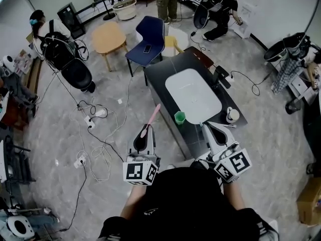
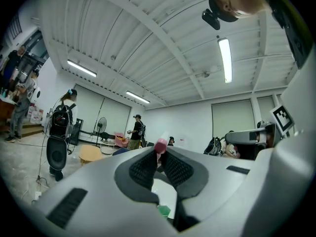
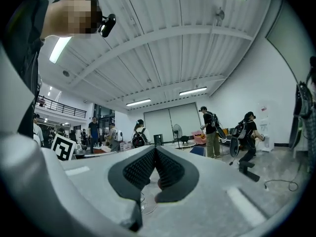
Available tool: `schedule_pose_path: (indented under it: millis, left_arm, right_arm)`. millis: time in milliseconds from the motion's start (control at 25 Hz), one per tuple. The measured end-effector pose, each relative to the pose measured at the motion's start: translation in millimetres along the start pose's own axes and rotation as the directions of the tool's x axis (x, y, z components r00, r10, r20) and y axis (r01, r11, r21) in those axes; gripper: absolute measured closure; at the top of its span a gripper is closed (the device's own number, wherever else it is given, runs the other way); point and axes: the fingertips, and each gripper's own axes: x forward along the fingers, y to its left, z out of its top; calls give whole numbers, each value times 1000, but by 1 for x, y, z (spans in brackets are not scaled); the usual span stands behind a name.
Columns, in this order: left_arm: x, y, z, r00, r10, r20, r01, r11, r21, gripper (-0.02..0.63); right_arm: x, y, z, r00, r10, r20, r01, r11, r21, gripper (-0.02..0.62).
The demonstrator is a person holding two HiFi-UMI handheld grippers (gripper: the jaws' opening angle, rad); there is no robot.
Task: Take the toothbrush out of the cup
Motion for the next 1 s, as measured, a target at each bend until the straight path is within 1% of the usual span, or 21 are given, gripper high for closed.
schedule_pose_path:
  millis: [320, 640, 1000]
  left_arm:
    - [1, -5, -1, 1000, -24, -18, 24, 1000, 7, 581]
    - [-1, 1, -8, 1000, -21, -11, 21, 1000, 0, 581]
    - [6, 2, -13, 999, -36, -19, 36, 999, -2, 581]
  right_arm:
    - [1, 3, -8, 1000, 2, -19, -2, 1000, -10, 591]
    - [4, 5, -12, 1000, -6, -24, 6, 1000, -9, 591]
    - [9, 4, -16, 999, -6, -47, 5, 999, -35, 591]
